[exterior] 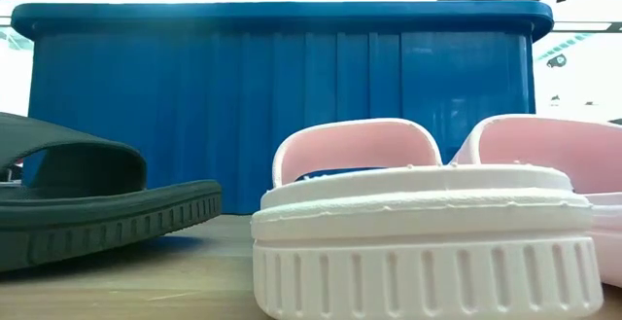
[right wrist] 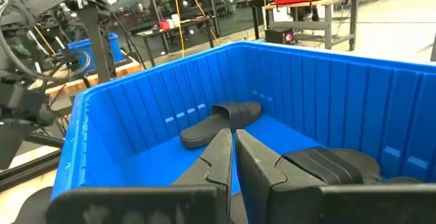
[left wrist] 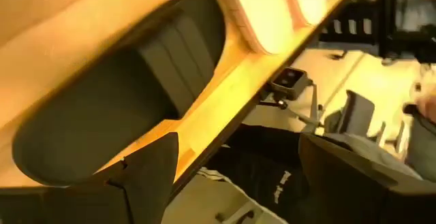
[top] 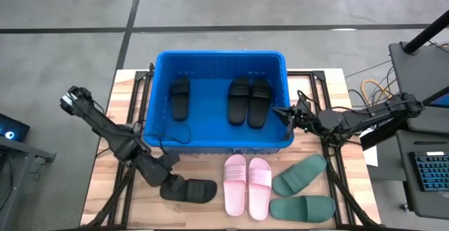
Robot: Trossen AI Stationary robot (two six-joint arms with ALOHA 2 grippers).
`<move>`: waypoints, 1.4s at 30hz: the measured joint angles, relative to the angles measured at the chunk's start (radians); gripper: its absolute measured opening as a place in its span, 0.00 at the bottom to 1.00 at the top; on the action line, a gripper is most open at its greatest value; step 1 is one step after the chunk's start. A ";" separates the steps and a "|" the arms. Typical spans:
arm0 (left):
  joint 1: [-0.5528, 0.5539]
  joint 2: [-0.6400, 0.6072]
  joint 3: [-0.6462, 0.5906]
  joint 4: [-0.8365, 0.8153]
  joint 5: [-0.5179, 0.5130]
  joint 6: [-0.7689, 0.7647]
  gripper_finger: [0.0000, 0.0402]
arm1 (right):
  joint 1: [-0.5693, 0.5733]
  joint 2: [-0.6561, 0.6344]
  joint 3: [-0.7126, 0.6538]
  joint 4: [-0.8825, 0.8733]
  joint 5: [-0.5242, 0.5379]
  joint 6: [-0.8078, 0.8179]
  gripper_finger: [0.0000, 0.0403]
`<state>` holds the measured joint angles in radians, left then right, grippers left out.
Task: Pick and place slides into bin
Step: Put the black slide into the blue bin
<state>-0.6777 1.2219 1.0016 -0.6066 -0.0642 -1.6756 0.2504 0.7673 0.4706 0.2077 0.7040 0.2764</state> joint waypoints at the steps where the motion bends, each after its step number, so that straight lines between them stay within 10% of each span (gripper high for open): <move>1: -0.009 0.019 0.000 0.000 -0.003 -0.017 0.72 | 0.000 0.000 0.000 0.000 -0.003 0.000 0.03; 27: -0.052 0.381 0.000 0.179 -0.182 -0.177 0.70 | 0.000 0.000 0.000 -0.027 -0.103 0.004 0.03; 42: -0.051 0.376 -0.011 0.181 -0.171 -0.140 0.14 | 0.000 0.000 0.000 -0.028 -0.105 0.004 0.03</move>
<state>-0.7288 1.5983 0.9909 -0.4255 -0.2352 -1.8154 0.2504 0.7673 0.4706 0.1799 0.5995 0.2806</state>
